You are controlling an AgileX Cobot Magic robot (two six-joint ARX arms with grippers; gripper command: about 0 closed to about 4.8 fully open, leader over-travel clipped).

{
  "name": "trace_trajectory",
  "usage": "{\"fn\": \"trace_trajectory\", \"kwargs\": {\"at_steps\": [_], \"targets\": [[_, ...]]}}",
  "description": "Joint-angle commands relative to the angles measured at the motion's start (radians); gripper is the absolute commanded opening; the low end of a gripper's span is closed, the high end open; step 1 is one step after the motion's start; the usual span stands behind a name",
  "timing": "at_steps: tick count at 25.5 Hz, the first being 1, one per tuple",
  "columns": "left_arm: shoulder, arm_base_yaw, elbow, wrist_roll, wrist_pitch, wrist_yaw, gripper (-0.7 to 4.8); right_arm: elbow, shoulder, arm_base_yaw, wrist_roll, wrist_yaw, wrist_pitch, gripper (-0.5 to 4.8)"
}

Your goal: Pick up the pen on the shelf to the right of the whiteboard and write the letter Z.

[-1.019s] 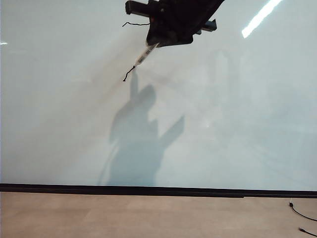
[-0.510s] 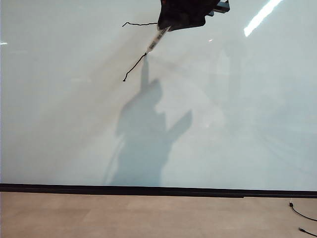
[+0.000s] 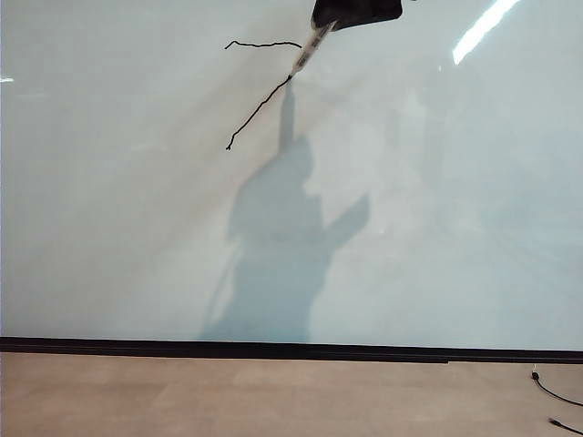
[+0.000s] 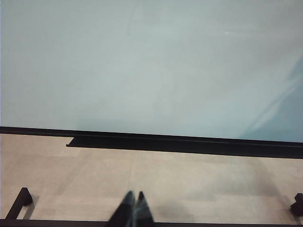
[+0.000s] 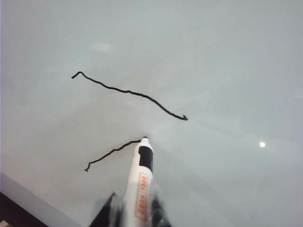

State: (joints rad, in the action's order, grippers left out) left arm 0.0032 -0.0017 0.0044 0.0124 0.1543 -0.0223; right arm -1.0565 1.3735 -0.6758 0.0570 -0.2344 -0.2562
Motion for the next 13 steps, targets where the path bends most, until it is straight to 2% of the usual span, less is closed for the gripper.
{"fn": "trace_trajectory", "kwargs": {"at_steps": [1,13], "targets": [[0.000,0.000,0.002,-0.005,-0.005,0.000,-0.04,-0.005,-0.024,0.007,0.023,-0.041,-0.023,-0.06],[0.000,0.000,0.002,-0.005,-0.005,0.000,-0.04,-0.005,-0.077,0.015,0.045,-0.062,-0.004,-0.06]]}}
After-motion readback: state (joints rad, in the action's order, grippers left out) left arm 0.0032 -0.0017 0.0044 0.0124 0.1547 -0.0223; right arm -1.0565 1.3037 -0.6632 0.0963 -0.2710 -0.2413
